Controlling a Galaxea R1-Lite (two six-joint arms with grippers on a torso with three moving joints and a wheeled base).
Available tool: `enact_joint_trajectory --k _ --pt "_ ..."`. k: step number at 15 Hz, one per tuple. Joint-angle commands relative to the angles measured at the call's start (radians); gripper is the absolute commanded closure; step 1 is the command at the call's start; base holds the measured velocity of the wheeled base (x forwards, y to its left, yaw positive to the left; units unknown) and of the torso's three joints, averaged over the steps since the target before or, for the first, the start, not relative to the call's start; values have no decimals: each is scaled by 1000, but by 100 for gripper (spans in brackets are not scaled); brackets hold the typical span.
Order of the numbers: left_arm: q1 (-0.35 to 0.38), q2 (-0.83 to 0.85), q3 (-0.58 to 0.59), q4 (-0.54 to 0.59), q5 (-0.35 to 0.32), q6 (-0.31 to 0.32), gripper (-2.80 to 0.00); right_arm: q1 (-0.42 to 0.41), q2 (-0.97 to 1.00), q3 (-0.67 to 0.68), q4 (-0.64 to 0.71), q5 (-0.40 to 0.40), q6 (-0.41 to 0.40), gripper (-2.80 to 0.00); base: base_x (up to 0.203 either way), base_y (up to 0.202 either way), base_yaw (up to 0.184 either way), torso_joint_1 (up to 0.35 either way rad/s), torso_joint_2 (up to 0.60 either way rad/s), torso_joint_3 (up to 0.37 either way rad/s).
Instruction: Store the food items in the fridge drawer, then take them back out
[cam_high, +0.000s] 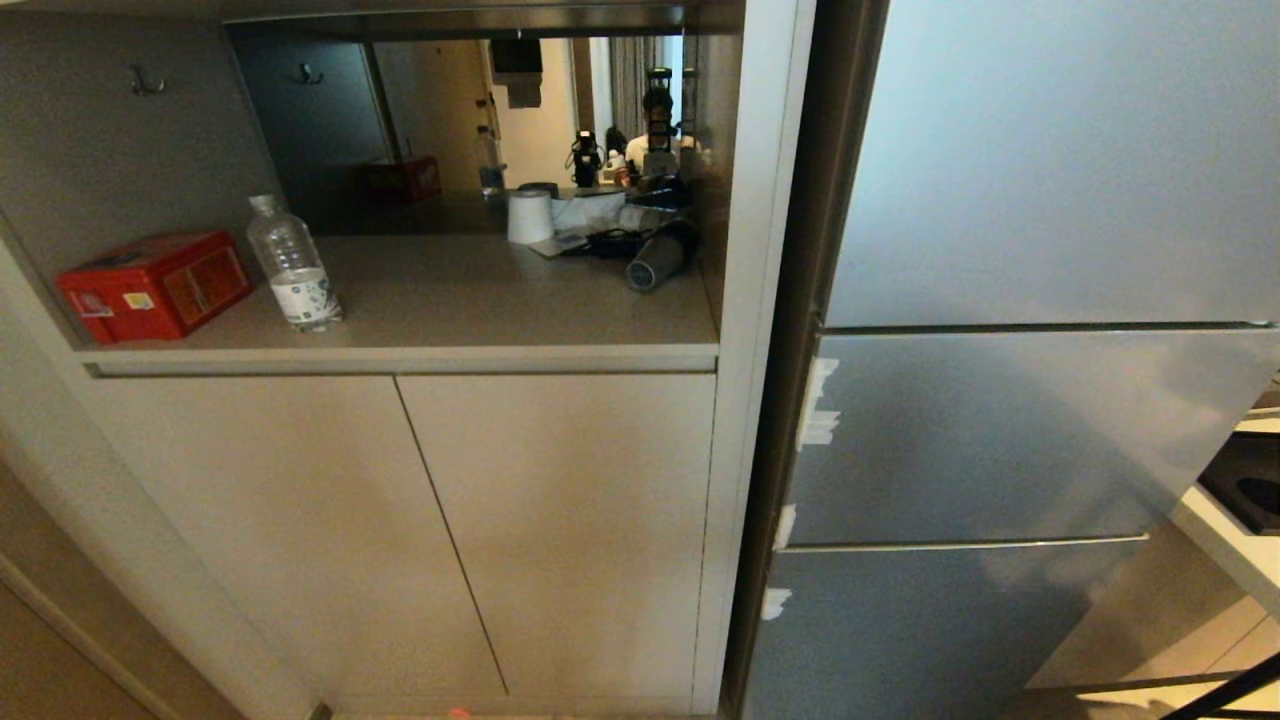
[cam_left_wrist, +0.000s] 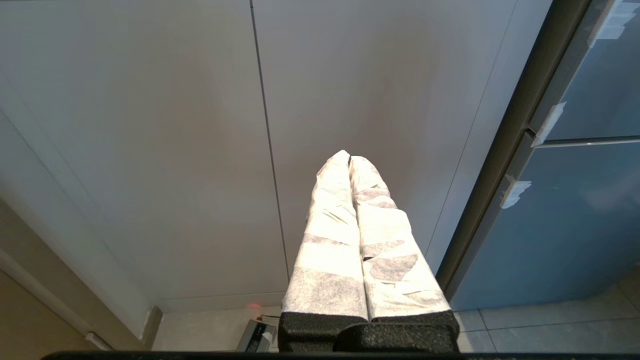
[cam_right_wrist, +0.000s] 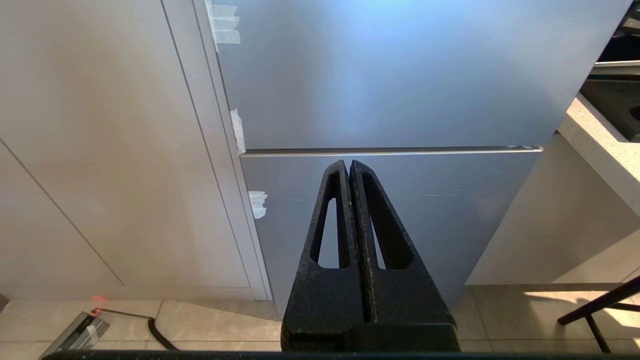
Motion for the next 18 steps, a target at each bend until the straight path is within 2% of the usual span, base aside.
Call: enact_joint_trajectory --k 1,13,18 --pt "0 0 10 -1 0 0 0 1 2 0 0 0 0 0 0 0 0 0 0 0" --pt "0 0 11 -1 1 -2 0 1 2 0 0 0 0 0 0 0 0 0 0 0" --pt "0 0 10 -1 1 -2 0 1 2 0 0 0 0 0 171 0 -1 8 -1 2"
